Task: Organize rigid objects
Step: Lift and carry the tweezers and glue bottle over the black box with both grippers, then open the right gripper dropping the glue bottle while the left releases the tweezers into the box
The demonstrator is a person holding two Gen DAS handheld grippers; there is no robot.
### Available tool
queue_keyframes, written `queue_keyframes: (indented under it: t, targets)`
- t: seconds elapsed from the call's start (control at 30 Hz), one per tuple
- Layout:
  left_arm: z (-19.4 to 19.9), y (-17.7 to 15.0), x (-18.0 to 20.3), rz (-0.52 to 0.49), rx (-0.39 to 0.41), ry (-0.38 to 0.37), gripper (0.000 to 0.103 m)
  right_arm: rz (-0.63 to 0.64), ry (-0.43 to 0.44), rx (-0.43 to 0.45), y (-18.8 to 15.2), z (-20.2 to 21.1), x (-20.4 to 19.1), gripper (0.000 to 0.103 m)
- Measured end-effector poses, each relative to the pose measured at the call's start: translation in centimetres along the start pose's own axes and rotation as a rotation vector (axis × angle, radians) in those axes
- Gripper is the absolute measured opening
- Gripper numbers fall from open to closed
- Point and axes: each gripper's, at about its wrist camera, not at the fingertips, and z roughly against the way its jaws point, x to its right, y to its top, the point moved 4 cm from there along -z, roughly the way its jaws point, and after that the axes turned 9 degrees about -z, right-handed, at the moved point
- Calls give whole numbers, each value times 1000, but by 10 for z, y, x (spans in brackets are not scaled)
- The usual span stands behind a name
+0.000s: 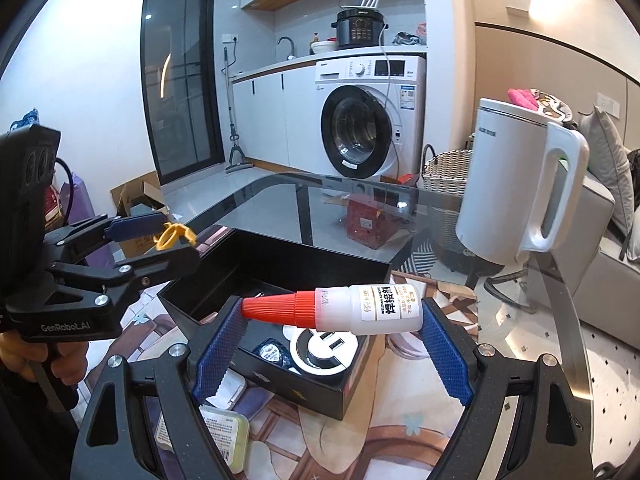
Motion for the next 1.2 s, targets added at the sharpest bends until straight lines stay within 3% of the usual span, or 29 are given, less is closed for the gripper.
queue_keyframes:
  t: [1.03,1.2]
  targets:
    - [-40,-5,2,-33,-58,-29,79,166,21,-88,-8,-55,-22,87]
    - [-40,-8,-1,-23,-62,-29,79,172,1,-66,-7,-52,-24,93]
